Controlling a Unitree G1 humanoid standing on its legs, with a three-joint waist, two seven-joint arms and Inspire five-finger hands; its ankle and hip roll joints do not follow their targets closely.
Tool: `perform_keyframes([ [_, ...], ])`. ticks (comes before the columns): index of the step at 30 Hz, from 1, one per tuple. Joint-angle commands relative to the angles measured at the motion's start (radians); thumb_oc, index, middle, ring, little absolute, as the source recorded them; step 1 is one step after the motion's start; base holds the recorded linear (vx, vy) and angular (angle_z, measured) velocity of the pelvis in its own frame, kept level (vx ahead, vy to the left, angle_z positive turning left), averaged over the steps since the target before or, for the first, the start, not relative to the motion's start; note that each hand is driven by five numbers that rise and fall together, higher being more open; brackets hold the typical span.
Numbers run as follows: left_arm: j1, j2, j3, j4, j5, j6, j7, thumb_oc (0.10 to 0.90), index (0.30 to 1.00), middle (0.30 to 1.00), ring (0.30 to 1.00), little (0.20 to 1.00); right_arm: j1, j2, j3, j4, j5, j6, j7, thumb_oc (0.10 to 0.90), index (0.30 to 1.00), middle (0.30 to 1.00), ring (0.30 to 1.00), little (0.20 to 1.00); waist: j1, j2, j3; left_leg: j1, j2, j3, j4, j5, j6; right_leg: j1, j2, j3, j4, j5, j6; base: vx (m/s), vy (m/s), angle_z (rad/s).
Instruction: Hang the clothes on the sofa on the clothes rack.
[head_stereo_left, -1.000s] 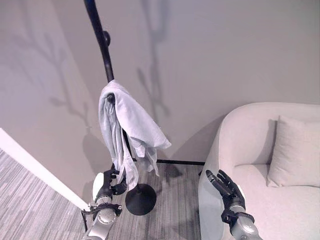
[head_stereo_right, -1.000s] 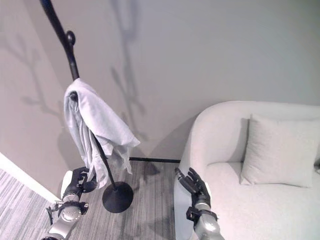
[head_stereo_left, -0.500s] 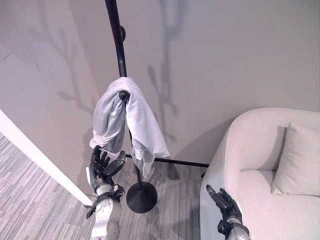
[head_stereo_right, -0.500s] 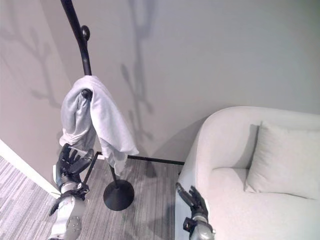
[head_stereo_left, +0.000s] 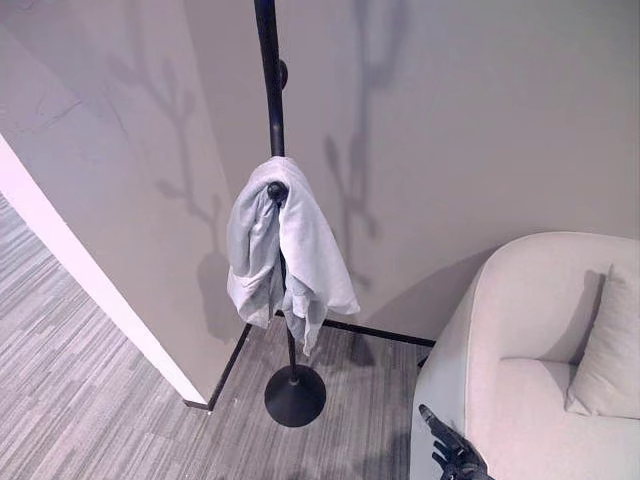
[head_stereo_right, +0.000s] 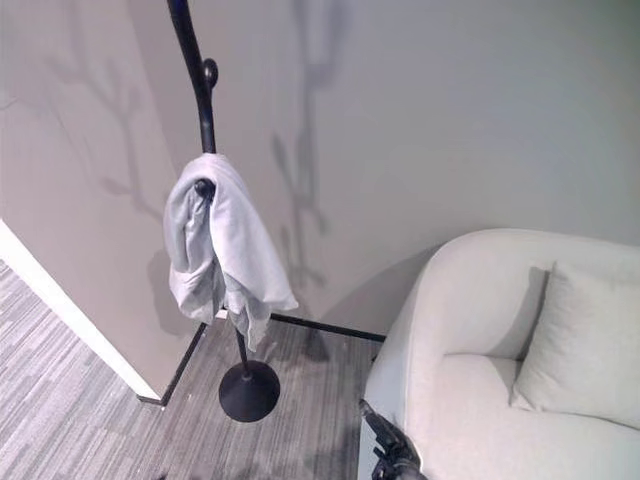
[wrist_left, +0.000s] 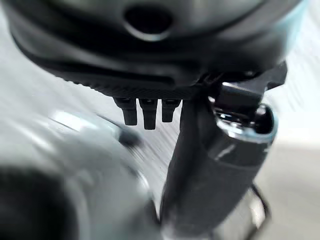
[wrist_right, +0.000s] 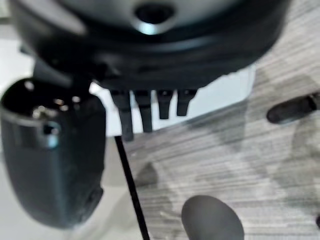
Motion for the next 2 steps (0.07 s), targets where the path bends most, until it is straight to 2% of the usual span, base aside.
perform_keyframes([
  [1,-0.083,0.010,0.053,0.008,0.002,-0.018,0.018,0.800,0.900,0.900,0.900,0.900,0.043,-0.047,-0.093,0.201,0.140,0.077,-0.058,0.800,0.900,0.900,0.900,0.900,-0.016,-0.016,-0.023,-0.011,0.013,-0.008,0.012,-0.067,-0.003,0.005,-0.002,-0.011,0.026,-0.099,0.009,0.04,-0.022,0.09],
  [2,-0.083,0.010,0.054,0.008,0.003,-0.018,0.018,0.800,0.900,0.900,0.900,0.900,0.043,-0.047,-0.093,0.201,0.140,0.077,-0.058,0.800,0.900,0.900,0.900,0.900,-0.016,-0.016,-0.023,-0.011,0.013,-0.008,0.012,-0.067,-0.003,0.005,-0.002,-0.011,0.026,-0.099,0.009,0.03,-0.013,0.03],
])
